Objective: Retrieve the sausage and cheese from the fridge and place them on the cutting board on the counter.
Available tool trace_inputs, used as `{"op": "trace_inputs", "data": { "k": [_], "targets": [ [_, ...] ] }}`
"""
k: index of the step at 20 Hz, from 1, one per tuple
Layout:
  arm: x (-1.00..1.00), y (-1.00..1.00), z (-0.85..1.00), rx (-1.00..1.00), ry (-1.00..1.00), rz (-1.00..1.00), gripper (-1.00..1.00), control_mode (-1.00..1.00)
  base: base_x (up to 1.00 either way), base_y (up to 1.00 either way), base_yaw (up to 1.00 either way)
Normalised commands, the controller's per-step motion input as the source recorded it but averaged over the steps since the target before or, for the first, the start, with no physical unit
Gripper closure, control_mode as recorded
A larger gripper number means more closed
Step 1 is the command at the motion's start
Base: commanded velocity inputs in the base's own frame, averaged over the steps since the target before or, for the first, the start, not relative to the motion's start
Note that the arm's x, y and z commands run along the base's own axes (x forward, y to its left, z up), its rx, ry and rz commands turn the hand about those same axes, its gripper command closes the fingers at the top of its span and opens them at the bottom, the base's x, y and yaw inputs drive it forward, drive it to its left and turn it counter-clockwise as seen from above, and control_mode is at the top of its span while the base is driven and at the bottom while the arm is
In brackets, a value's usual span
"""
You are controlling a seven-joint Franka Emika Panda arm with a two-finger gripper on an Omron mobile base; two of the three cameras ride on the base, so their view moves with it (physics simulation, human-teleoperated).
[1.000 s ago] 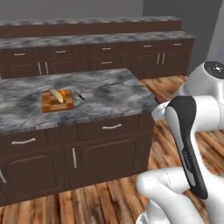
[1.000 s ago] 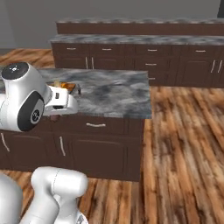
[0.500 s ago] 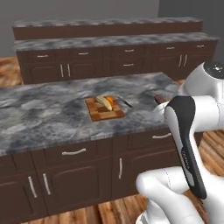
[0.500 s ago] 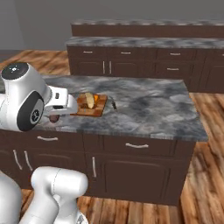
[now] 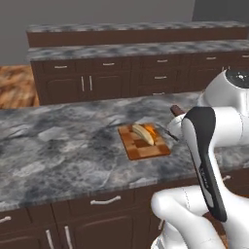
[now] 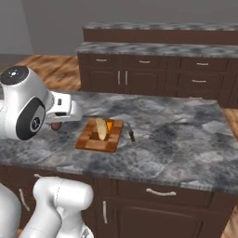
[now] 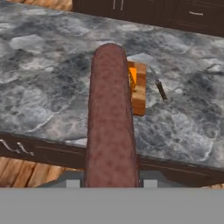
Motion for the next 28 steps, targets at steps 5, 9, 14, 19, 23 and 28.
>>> {"op": "trace_inputs", "data": {
  "k": [5,9,14,19,23,28],
  "targets": [
    [0.0,0.0,0.0,0.0,0.0,0.0,1.0,1.0,0.67,0.24,0.03],
    [0.0,0.0,0.0,0.0,0.0,0.0,1.0,1.0,0.04,0.02,0.0],
    [0.0,0.0,0.0,0.0,0.0,0.0,1.0,1.0,0.1,0.0,0.0],
    [0.48,0.04,-0.14,-0.01,0.26,0.0,1.0,-1.0,0.0,0.0,0.0],
    [0.63,0.21,-0.28,-0.03,0.24,0.0,1.0,-1.0,0.0,0.0,0.0],
    [0.69,0.22,-0.47,0.0,0.11,0.01,1.0,-1.0,0.0,0.0,0.0]
  ]
}}
